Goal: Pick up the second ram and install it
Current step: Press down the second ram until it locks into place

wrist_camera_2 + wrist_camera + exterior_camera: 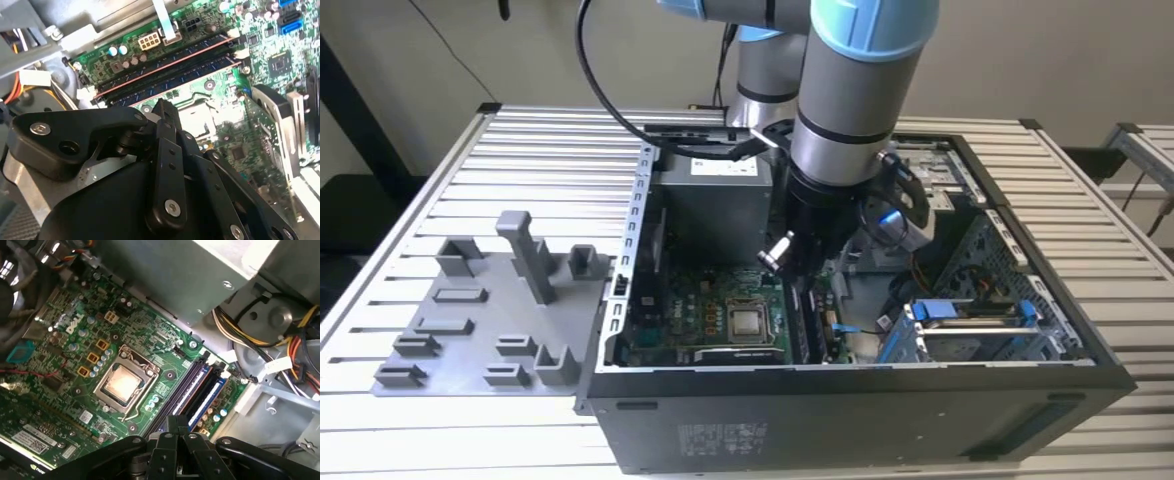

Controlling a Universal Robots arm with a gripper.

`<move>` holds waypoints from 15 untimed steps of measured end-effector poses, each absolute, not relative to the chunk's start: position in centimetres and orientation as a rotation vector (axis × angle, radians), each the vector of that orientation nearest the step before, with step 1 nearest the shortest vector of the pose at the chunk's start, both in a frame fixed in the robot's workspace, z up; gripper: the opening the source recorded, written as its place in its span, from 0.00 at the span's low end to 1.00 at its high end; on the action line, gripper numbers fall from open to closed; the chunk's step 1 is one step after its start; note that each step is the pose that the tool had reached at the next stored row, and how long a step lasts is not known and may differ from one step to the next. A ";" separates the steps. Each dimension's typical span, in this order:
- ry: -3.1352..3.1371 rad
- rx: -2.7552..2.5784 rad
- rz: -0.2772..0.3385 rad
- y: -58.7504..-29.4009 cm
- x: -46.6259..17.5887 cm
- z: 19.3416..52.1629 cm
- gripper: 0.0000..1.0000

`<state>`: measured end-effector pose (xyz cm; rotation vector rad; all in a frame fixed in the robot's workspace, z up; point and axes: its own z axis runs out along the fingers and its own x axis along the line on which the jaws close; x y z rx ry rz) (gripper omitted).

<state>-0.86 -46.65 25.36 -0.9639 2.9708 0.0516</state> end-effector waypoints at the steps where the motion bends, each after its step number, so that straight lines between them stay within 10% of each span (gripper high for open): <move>1: 2.962 -0.991 0.052 -46.6 -0.9 25.3 0.11; 15: 2.834 -1.322 0.054 -46.7 -0.9 24.7 0.11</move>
